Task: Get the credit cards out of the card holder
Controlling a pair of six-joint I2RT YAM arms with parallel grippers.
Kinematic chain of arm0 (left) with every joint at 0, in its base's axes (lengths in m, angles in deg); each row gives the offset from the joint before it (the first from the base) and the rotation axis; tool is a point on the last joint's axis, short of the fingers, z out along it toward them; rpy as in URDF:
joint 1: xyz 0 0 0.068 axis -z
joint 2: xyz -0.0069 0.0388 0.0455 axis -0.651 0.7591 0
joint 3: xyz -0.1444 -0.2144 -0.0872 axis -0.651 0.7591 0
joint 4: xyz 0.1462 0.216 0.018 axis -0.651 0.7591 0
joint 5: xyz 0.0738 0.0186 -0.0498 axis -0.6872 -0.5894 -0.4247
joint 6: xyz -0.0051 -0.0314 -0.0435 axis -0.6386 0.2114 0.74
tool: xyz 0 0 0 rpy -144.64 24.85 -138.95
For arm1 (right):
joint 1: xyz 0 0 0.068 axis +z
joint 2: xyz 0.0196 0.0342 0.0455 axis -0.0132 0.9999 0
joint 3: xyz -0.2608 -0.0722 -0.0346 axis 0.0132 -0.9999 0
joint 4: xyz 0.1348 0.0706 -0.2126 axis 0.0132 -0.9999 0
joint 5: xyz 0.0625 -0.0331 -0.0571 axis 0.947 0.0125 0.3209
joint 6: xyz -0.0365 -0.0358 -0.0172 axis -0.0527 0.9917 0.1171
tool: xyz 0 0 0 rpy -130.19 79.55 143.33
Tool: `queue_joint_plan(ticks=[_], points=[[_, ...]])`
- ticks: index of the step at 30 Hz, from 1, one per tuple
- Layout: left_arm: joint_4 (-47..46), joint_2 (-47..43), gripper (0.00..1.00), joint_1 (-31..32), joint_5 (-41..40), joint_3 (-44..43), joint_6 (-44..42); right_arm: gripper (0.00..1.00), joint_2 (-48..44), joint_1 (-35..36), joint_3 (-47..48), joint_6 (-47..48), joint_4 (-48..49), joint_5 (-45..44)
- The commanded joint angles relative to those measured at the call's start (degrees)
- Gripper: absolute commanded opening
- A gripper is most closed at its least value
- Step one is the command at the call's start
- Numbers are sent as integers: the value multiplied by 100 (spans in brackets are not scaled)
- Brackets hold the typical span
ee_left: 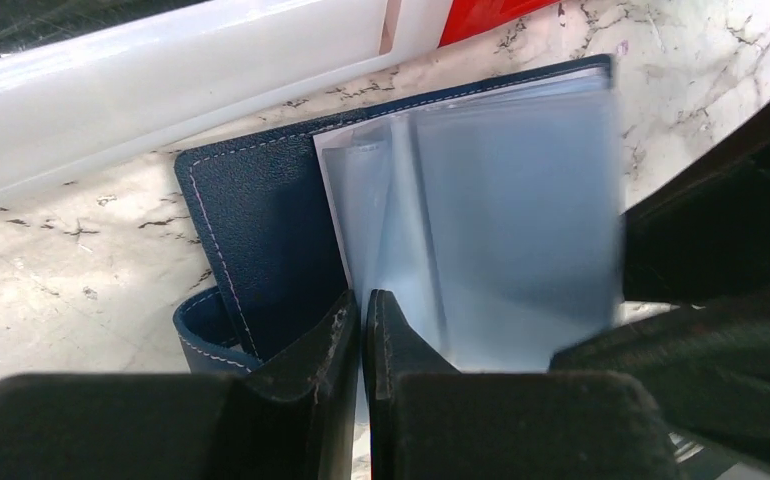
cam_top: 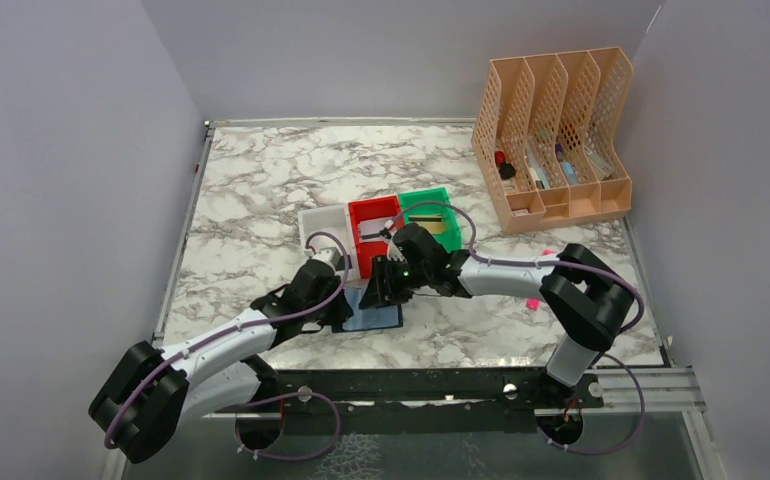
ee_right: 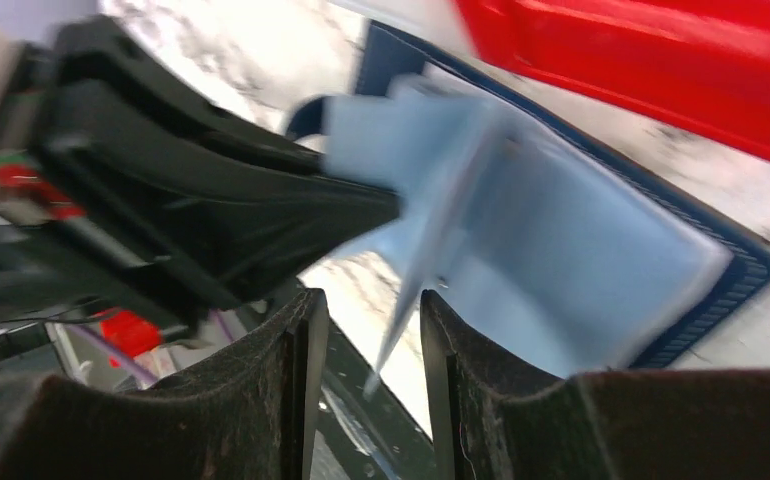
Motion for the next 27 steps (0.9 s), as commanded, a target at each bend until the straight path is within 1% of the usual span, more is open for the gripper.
queue_joint_plan(ticks=[1, 6, 10, 14, 16, 19, 23, 27], points=[[21, -91, 10, 58, 145, 180, 116, 44, 53, 75, 372, -8, 596, 581], [19, -197, 10, 61, 105, 176, 144, 44, 88, 128, 463, 50, 550, 601], [95, -325, 11, 57, -26, 158, 217, 44, 369, 135, 640, 120, 390, 658], [356, -588, 15, 57, -301, 115, 373, 43, 487, 164, 704, 200, 219, 476], [593, -777, 20, 59, -520, 58, 479, 42, 471, 170, 710, 270, 19, 254], [1103, -1096, 33, 59, -913, -152, 610, 41, 389, 161, 636, 313, -153, -71], [1636, -1527, 39, 57, -1384, -407, 762, 40, 406, 166, 509, 340, -168, -167], [1645, -1825, 44, 57, -1483, -539, 701, 38, 515, 163, 363, 323, -115, -223]])
